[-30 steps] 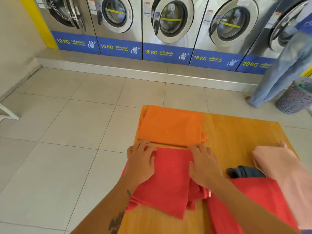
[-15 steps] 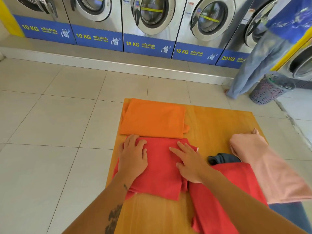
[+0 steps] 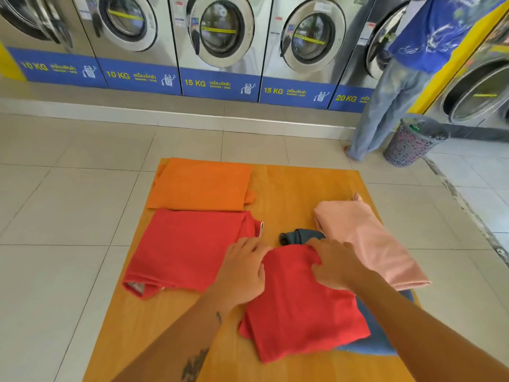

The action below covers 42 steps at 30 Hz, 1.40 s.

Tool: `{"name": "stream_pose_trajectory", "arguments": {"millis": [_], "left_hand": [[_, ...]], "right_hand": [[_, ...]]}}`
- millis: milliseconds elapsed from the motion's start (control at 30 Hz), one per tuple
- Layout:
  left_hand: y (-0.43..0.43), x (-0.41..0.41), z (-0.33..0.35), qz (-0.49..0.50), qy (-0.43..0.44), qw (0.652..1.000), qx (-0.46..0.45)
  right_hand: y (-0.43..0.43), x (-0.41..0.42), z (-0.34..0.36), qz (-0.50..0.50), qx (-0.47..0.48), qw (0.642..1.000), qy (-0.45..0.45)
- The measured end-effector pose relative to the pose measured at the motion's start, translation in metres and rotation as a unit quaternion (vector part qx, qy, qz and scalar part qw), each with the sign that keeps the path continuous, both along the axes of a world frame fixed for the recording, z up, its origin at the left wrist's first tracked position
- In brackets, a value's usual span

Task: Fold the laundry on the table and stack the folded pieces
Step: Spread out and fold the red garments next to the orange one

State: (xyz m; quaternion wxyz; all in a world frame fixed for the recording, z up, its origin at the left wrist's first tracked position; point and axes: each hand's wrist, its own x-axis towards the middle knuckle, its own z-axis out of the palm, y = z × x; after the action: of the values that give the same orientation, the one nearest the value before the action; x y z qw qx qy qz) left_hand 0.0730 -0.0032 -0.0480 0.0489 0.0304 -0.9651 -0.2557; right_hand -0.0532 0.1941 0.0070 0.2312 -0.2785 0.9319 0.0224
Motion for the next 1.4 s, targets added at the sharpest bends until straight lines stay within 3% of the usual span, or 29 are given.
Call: {"name": "stream_pose_trajectory", "arguments": {"millis": [67, 233, 400, 533, 633, 800, 1000, 1100, 1167, 1233, 1333, 1400], "left_hand": [[0.015, -0.006, 0.004, 0.003, -0.051, 0.996, -0.068], [0.038, -0.025, 0.029, -0.029, -0.216, 0.971, -0.096], [0.052, -0.013, 0.051, -0.016, -0.146, 0.982, -0.122], [0.047, 0.024, 0.059, -0.011, -0.072, 0.997, -0.035], [0.042, 0.053, 0.061, 0.027, -0.015, 0.996, 0.083], [0.034, 0.09, 0.075, 0.149, 0.092, 0.932, 0.316], [-0.007, 0.164, 0.081, 0.202, 0.083, 0.89, 0.399], [-0.042, 0.198, 0.075, 0.223, 0.048, 0.896, 0.38], [-0.065, 0.211, 0.068, 0.23, 0.025, 0.91, 0.344], [-0.083, 0.211, 0.06, 0.234, 0.013, 0.93, 0.284], [-0.098, 0.2, 0.04, 0.203, -0.066, 0.961, 0.175], [-0.099, 0.199, 0.021, 0.194, -0.145, 0.967, 0.083]], "right_hand": [[0.007, 0.0, 0.003, 0.028, -0.021, 0.999, -0.004], [0.033, 0.0, 0.02, 0.119, -0.111, 0.987, -0.011], [0.06, 0.01, 0.034, 0.162, -0.208, 0.964, -0.031], [0.077, 0.026, 0.037, 0.124, -0.276, 0.95, -0.073], [0.075, 0.039, 0.042, 0.076, -0.373, 0.918, -0.112], [0.055, 0.062, 0.047, -0.007, -0.434, 0.878, -0.203], [-0.002, 0.109, 0.047, -0.05, -0.44, 0.83, -0.338], [-0.038, 0.135, 0.034, -0.071, -0.415, 0.791, -0.445], [-0.062, 0.147, 0.023, -0.069, -0.39, 0.802, -0.447], [-0.083, 0.156, 0.012, -0.043, -0.372, 0.849, -0.372], [-0.099, 0.166, -0.007, 0.064, -0.259, 0.954, -0.141], [-0.099, 0.176, -0.017, 0.097, -0.165, 0.982, -0.005]]}}
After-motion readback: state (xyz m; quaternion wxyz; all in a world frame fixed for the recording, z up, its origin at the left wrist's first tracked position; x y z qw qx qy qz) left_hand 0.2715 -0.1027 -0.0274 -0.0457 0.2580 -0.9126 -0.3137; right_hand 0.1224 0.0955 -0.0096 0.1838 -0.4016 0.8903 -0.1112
